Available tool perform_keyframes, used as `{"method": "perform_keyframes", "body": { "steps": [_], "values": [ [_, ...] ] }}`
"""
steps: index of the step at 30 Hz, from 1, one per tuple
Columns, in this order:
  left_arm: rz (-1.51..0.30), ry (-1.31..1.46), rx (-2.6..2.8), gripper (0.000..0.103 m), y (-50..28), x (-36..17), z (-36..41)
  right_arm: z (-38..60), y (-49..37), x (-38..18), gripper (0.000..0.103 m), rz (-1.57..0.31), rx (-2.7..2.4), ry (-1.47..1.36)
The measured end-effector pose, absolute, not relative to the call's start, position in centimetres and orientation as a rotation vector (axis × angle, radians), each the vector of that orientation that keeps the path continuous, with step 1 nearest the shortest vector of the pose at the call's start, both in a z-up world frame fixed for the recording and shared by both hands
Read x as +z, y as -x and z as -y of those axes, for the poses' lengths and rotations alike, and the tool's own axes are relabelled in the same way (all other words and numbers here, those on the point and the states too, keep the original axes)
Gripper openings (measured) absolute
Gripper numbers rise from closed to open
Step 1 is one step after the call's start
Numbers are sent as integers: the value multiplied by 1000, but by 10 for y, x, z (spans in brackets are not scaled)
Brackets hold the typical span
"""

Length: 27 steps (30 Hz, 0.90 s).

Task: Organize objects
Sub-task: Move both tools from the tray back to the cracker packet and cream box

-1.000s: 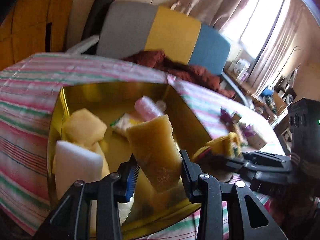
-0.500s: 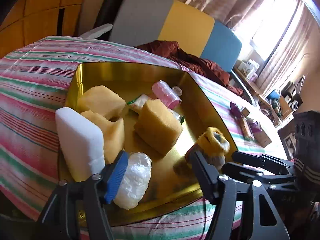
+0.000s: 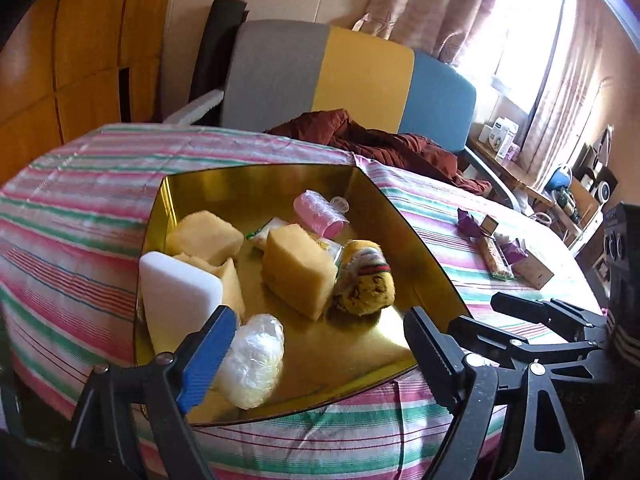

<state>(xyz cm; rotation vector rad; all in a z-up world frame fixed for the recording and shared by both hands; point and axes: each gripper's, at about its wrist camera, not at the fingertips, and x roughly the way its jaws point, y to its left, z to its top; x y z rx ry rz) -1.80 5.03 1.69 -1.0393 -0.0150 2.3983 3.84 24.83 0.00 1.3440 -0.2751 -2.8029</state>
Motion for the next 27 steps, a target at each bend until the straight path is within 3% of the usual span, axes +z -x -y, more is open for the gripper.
{"method": "perform_keyframes", "body": {
  "steps": [10, 27],
  "values": [
    [-72, 965, 2464, 95, 6, 24, -56, -253, -48, 9, 84, 235, -2904, -1313],
    [-171, 924, 2511, 97, 0, 26, -63, -284, -48, 17, 87, 69, -3065, -1359]
  ]
}}
